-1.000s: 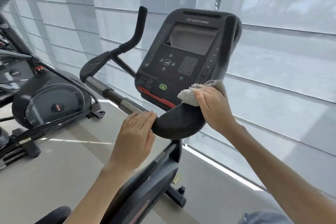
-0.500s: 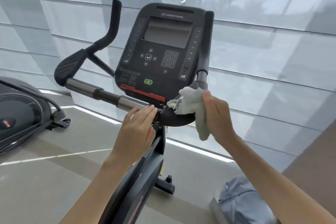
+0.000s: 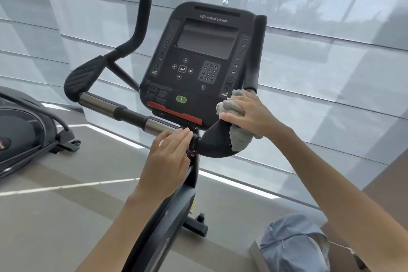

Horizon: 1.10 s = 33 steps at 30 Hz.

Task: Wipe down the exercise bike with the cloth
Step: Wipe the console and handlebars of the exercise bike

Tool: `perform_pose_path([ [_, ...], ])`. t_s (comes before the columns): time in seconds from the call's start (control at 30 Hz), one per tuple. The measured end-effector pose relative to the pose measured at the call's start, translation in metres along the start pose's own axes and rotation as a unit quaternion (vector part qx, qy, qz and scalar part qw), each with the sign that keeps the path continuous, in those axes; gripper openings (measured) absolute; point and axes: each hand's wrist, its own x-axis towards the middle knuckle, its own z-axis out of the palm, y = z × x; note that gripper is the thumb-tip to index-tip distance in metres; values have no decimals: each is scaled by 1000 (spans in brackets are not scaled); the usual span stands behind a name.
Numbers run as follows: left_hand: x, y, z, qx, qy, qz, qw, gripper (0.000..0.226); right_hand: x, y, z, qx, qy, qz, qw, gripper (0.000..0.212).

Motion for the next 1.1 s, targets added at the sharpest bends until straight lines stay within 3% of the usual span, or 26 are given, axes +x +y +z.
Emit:
perform_pose_path([
  [0.07, -1, -1, 0, -1, -4, 2, 1000, 43, -5, -8, 2, -59, -5, 3, 998, 53],
  [0.17, -1, -3, 0, -6, -3, 10, 1000, 43, -18, -24, 8, -103, 28, -54, 993, 41],
  [0.5, -6, -6, -1, 9, -22, 23, 999, 46, -84, -82, 47, -66, 118, -151, 979, 30],
  [0.6, -6, -6, -2, 3, -21, 20, 1000, 47, -93, -81, 39, 31, 101, -189, 976, 24],
  [0.7, -4, -3, -4, -13, -12, 15, 1000, 47, -83, -67, 6, 138, 154, -125, 970, 21],
  [0.83, 2, 2, -5, -21, -9, 12, 1000, 47, -37, -29, -40, 147, 236, -13, 961, 14],
  [0.93, 4, 3, -2, -17, -10, 6, 1000, 47, 4, 1, -47, 101, 202, -9, 974, 18],
  [1.1, 3, 2, 2, -12, -14, 1, 1000, 45, 40, 34, -24, -7, 22, -18, 1000, 26],
])
